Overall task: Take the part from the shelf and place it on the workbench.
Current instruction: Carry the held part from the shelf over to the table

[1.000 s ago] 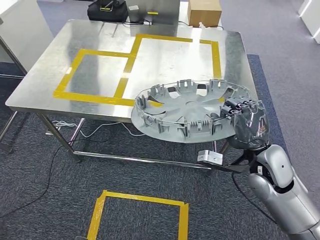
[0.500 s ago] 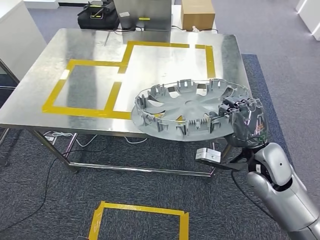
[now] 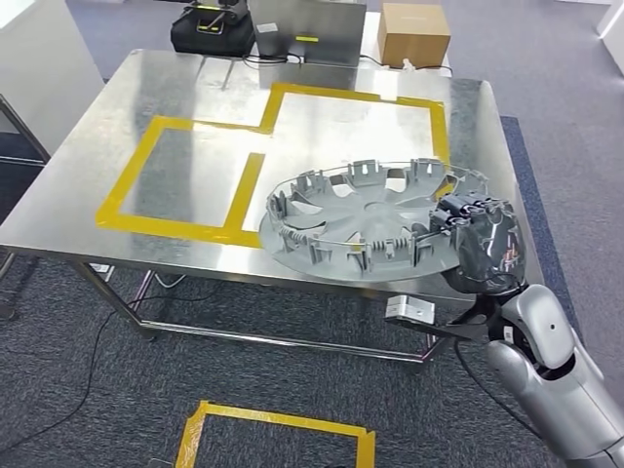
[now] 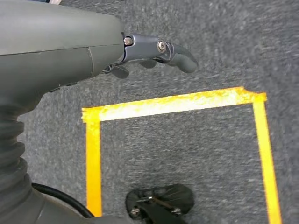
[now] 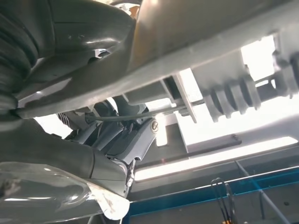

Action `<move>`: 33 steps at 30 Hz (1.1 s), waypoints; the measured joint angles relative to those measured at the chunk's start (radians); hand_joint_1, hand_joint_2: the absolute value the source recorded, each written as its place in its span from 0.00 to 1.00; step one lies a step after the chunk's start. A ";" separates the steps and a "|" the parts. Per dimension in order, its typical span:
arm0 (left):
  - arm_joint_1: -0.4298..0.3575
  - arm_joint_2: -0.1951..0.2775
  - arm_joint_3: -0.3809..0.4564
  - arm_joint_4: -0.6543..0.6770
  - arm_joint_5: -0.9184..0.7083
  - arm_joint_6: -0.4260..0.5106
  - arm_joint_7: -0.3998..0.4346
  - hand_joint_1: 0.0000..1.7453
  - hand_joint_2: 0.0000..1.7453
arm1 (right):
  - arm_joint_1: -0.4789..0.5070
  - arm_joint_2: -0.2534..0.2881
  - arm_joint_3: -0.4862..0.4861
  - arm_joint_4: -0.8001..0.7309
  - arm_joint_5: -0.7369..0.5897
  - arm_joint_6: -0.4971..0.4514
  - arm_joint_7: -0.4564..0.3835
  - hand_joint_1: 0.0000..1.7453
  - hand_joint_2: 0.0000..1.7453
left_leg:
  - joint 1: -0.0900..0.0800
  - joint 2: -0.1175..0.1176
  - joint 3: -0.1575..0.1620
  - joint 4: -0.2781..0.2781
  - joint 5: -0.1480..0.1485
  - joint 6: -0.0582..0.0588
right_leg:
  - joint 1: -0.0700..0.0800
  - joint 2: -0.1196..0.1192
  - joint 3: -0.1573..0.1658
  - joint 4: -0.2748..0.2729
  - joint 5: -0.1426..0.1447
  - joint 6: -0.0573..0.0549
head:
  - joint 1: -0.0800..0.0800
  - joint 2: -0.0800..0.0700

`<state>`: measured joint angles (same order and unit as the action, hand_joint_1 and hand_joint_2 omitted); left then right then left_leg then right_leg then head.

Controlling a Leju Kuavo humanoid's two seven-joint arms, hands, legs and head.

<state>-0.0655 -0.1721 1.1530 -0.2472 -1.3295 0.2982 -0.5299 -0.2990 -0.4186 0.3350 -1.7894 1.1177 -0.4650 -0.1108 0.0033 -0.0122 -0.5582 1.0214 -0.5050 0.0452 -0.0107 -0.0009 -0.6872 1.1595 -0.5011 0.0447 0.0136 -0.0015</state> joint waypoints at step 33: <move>-0.009 0.002 -0.004 0.000 -0.008 -0.020 0.015 0.00 1.00 | -0.029 -0.001 0.064 0.053 0.051 0.125 0.012 1.00 1.00 | -0.003 -0.001 -0.047 0.015 0.025 -0.020 | -0.002 0.001 0.070 -0.120 0.021 0.000 | -0.001 0.000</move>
<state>-0.0744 -0.1697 1.1485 -0.2471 -1.3376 0.2784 -0.5153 -0.3284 -0.4195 0.3986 -1.7367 1.1683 -0.3395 -0.0987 -0.0001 -0.0132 -0.6054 1.0366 -0.4801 0.0254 -0.0127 0.0005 -0.6170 1.0393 -0.4803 0.0449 0.0130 -0.0015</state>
